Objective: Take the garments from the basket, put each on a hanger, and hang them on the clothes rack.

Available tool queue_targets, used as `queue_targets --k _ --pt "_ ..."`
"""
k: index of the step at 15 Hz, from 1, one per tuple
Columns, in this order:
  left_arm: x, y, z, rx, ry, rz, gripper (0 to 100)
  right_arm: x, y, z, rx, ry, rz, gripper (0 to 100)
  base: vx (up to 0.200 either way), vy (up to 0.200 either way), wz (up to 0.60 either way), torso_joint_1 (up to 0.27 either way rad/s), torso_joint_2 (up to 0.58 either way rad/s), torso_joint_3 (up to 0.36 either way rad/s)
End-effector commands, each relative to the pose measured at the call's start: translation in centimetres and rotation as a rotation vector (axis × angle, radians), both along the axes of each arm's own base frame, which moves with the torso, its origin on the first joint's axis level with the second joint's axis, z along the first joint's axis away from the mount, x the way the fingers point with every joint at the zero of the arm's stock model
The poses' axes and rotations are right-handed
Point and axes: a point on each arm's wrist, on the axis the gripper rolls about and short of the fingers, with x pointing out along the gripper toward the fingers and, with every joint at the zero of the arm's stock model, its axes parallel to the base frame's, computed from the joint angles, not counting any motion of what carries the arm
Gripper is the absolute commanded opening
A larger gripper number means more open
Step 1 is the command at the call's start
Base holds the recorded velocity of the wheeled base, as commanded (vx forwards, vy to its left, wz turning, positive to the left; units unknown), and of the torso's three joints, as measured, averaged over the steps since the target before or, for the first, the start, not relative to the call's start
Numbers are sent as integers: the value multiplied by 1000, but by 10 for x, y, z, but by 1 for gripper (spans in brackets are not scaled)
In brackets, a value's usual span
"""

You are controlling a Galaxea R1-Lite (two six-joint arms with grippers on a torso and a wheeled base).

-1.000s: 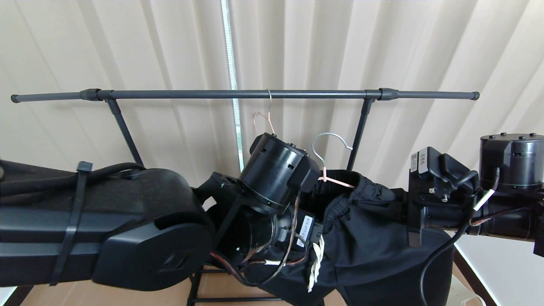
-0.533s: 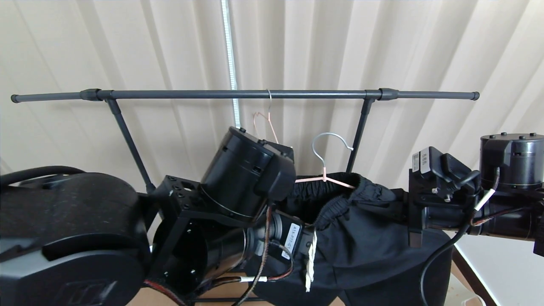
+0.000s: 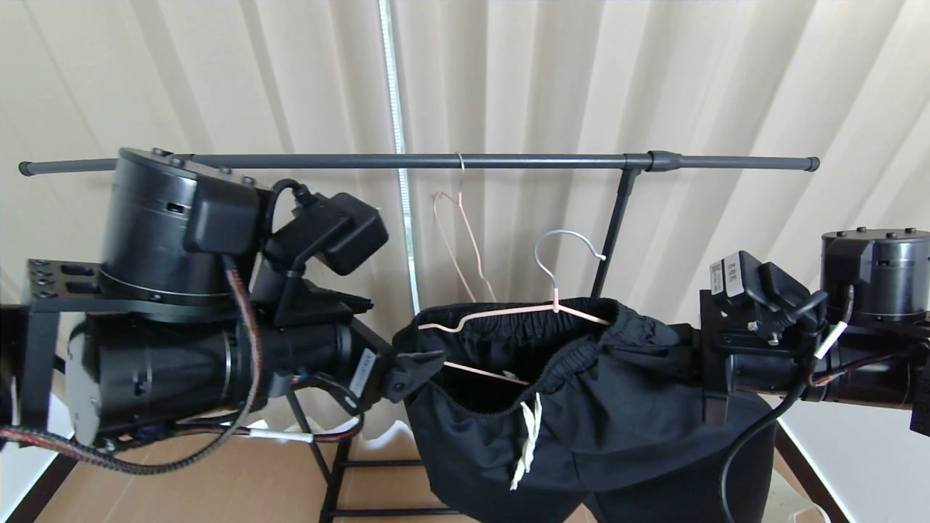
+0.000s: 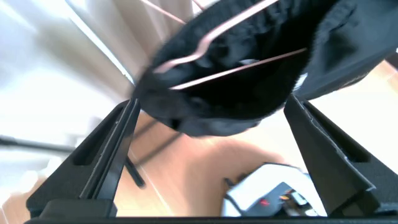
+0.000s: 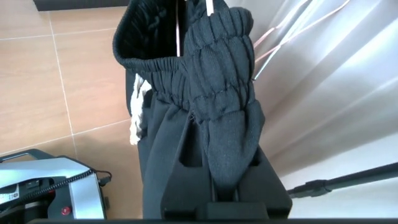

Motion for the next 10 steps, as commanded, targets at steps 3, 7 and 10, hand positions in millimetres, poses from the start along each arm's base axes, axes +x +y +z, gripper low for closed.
queue_targets --k 3,7,10 --pt "23 82 -11 43 -105 -243 100 3 -8 0 43 24 48 0 0 0 0 0 0 0" --pt "53 87 -40 160 -141 -382 100 6 -17 3 122 76 122 0 0 0 0 0 0 0" --pt "68 75 -51 216 -197 -472 100 5 -17 3 130 82 139 0 0 0 0 0 0 0"
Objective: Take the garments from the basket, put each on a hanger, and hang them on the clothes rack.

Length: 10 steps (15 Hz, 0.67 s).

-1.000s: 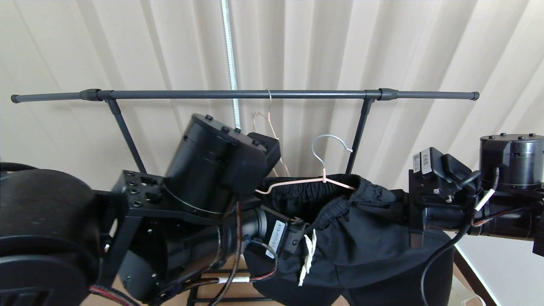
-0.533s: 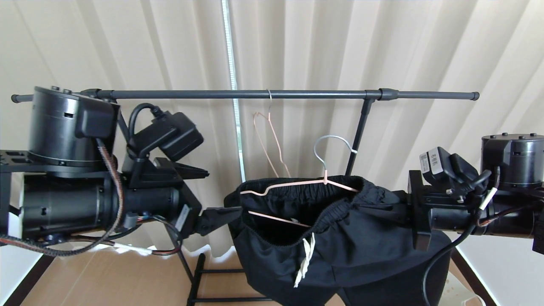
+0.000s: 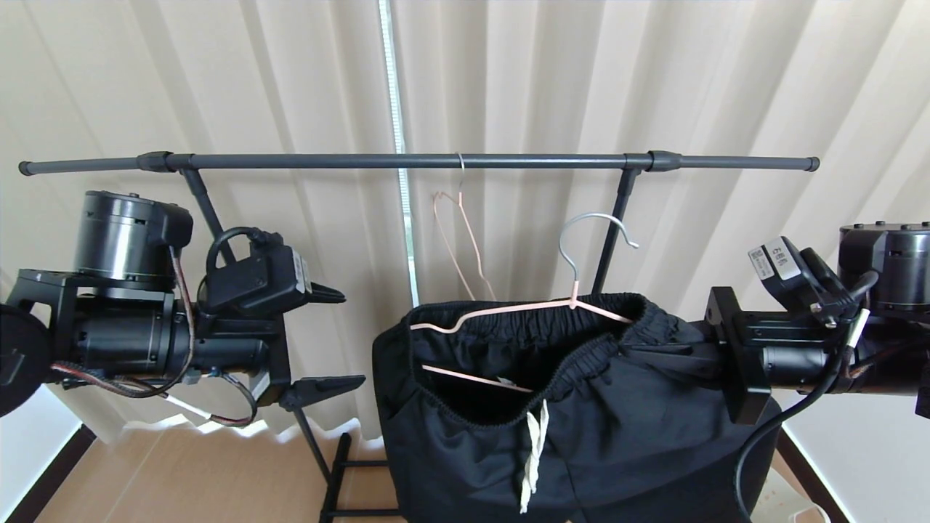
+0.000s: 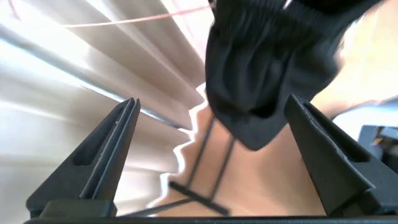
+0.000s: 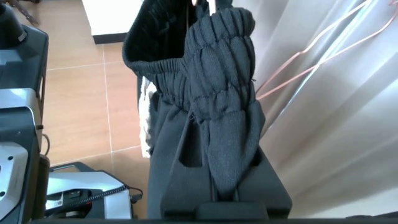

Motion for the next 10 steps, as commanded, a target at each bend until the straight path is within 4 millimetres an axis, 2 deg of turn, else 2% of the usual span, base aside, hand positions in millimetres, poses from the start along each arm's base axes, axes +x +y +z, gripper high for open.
queue_targets --k 1,2,5,10 --pt "12 -8 -13 11 34 -21 100 0 0 -1 0 3 1 0 0 0 0 0 0 0" --pt "21 -22 -19 6 14 -59 100 -1 0 0 10 2 22 0 0 0 0 0 0 0" --pt "33 -40 -24 -4 2 -98 100 -3 -1 0 18 4 43 0 0 0 0 0 0 0" --pt "43 -60 -13 -71 32 -101 100 -4 -1 0 23 6 58 0 0 0 0 0 0 0"
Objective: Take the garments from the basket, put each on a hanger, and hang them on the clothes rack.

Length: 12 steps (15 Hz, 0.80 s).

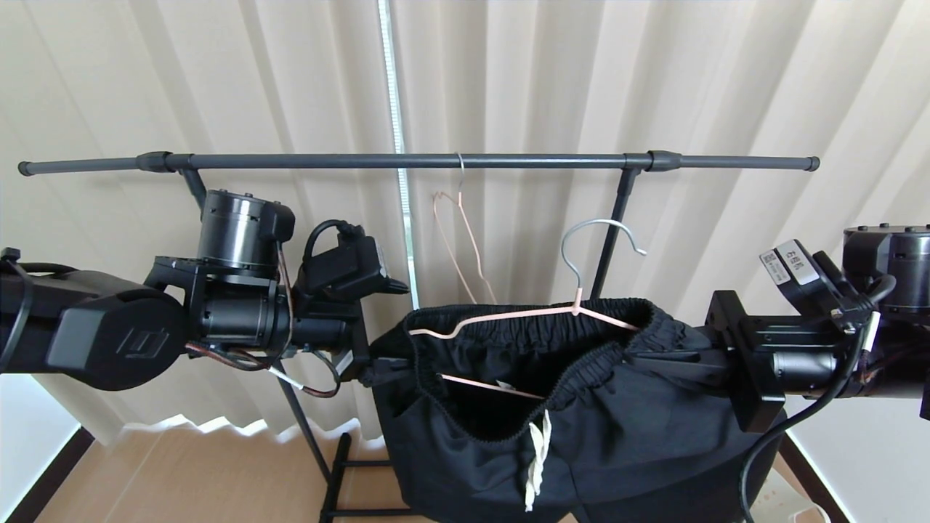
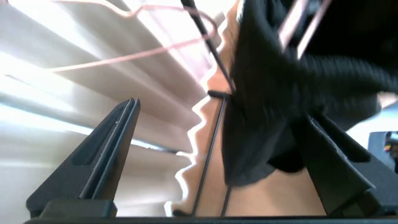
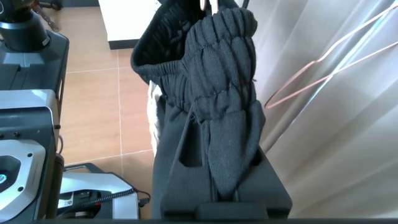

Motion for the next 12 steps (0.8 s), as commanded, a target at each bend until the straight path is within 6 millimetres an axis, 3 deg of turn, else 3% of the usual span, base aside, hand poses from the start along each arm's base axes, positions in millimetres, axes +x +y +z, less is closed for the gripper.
queue_targets --k 1,12 --pt "4 -11 0 -10 9 -19 100 0 0 0 0 -1 1 0 0 0 0 0 0 0" --pt "7 -44 0 -57 69 -66 100 1 1 -1 -1 2 3 0 0 0 0 0 0 0"
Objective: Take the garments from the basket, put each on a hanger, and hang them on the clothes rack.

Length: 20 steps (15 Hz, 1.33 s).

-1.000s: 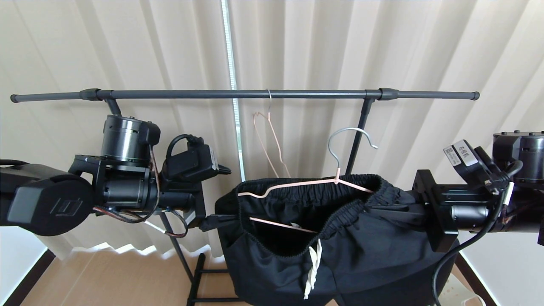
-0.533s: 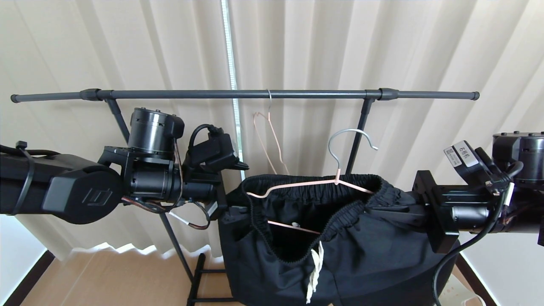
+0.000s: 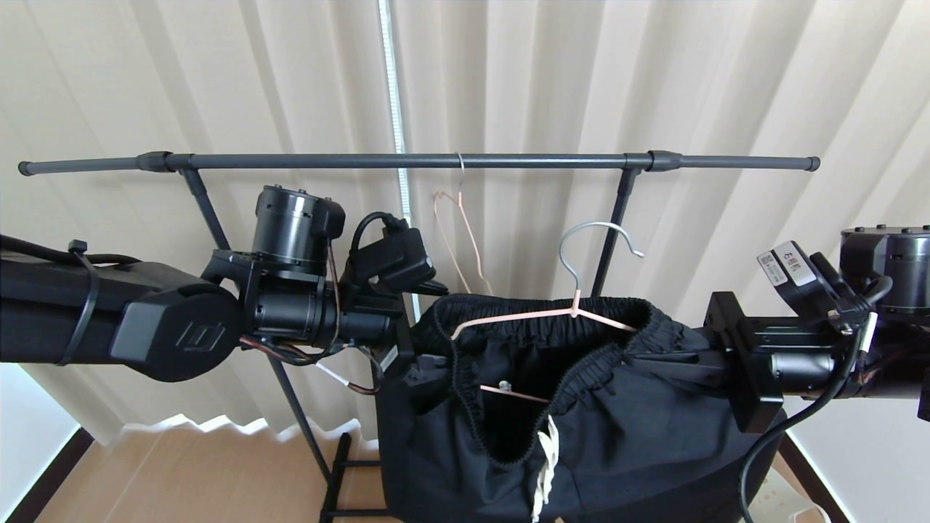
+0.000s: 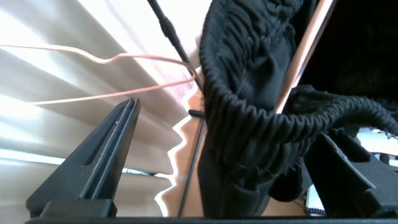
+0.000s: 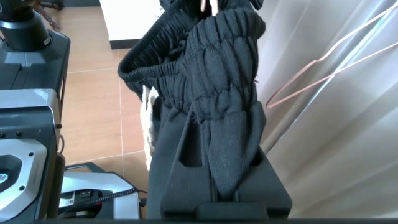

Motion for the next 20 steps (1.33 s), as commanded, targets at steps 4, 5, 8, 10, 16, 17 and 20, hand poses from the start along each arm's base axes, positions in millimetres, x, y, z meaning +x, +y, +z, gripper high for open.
queue_targets --k 4,5,8,10,16,17,20 --pt "0 -13 -3 -20 25 -63 100 0 0 0 1 -2 4 0 0 0 0 0 0 0" --pt "-1 -14 -3 -28 30 -80 100 -1 0 0 2 -6 7 0 0 0 0 0 0 0" --pt "-4 -16 -6 -52 60 -140 100 0 1 2 18 -29 33 0 0 0 0 0 0 0" --pt "-4 -17 -8 -58 70 -159 100 0 0 0 26 -62 33 0 0 0 0 0 0 0" --pt "-7 -22 -11 -66 90 -202 100 3 1 -3 30 -82 31 0 0 0 0 0 0 0" --pt "-8 -23 -11 -66 90 -206 100 2 1 -2 31 -83 31 0 0 0 0 0 0 0" --pt "-9 -23 -13 -62 95 -205 0 2 1 -2 31 -83 33 0 0 0 0 0 0 0"
